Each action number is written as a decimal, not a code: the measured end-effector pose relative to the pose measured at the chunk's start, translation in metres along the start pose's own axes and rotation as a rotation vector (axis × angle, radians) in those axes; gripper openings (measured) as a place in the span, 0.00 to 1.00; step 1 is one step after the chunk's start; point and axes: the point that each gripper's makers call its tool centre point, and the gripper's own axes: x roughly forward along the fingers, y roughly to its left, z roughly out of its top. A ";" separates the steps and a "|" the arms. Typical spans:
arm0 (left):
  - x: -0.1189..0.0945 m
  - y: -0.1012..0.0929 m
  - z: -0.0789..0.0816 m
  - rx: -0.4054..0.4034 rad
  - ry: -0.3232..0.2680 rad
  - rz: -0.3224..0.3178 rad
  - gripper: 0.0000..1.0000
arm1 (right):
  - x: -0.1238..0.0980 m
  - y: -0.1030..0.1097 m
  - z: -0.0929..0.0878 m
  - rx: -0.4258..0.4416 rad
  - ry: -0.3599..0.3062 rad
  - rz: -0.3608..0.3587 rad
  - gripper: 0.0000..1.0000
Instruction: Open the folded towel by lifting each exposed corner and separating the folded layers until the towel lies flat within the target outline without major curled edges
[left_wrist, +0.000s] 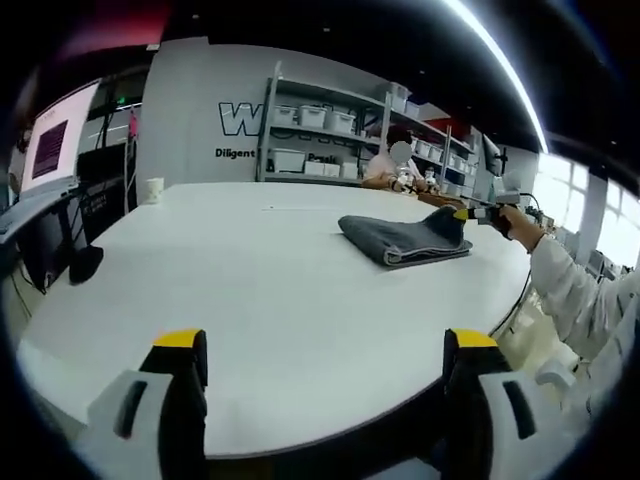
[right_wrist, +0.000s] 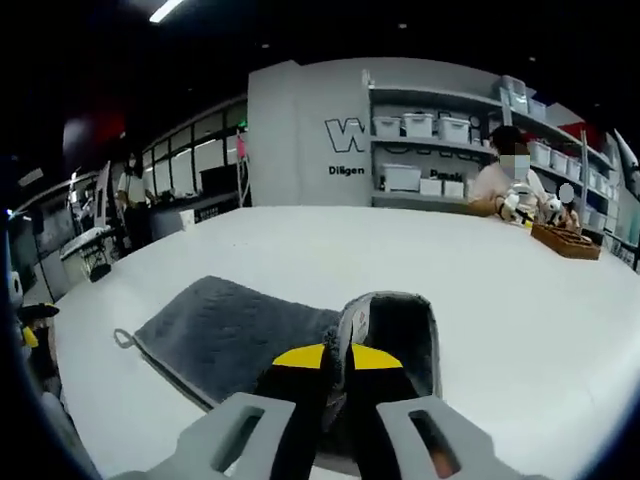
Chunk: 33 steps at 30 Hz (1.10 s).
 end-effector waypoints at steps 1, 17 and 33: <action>-0.001 0.000 0.000 0.000 0.000 0.000 0.96 | 0.003 0.007 0.004 -0.006 -0.006 0.011 0.00; -0.005 0.011 -0.005 -0.012 -0.001 0.021 0.96 | 0.041 0.108 0.029 -0.131 -0.031 0.161 0.01; -0.005 0.015 -0.009 -0.026 -0.002 0.022 0.95 | 0.058 0.130 -0.029 -0.224 0.099 0.218 0.17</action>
